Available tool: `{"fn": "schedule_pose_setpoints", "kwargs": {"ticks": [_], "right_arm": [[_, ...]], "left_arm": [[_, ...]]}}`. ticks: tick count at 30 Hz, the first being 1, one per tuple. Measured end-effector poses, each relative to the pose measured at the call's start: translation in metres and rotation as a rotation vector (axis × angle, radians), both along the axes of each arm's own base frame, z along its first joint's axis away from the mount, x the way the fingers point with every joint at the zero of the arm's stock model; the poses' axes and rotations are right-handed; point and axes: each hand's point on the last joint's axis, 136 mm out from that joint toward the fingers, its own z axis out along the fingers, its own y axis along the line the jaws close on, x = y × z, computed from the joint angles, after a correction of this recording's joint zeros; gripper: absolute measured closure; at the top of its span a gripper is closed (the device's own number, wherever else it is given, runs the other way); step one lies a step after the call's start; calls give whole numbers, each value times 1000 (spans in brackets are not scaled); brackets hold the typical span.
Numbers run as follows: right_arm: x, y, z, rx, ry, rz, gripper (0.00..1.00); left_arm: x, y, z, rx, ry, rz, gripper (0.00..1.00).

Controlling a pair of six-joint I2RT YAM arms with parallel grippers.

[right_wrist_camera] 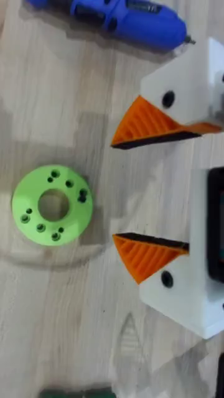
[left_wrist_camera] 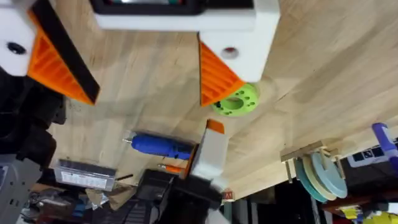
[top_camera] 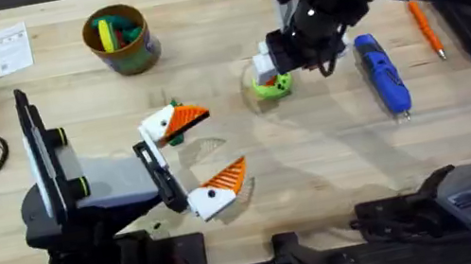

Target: Pick up the gripper from the table and insert it into the empty holder that is missing its gripper. Then pick up a screw, insert it into the mounting hole, and use the screwdriver to tighten it. Finally, clean up the table by picking up the vegetable and placing it into the bucket.

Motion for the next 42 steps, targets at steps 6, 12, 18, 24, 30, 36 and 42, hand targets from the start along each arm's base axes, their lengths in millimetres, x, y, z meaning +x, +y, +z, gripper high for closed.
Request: {"fn": "schedule_pose_setpoints", "kwargs": {"ticks": [6,12,18,24,30,36,42], "right_arm": [[4,12,-17,33,40,-14,224],[5,13,-29,37,74,-36,234],[12,12,-29,55,58,-63,235],[12,12,-38,61,51,-67,256],[13,13,-41,64,46,-67,232],[14,14,-41,67,41,-67,208],[14,14,-49,57,57,-71,208]], "left_arm": [[0,0,0,0,0,0,15],[0,0,0,0,0,0,16],[0,0,0,0,0,0,15],[0,0,0,0,0,0,15],[0,0,0,0,0,0,15],[0,0,0,0,0,0,15],[0,0,0,0,0,0,15]]}}
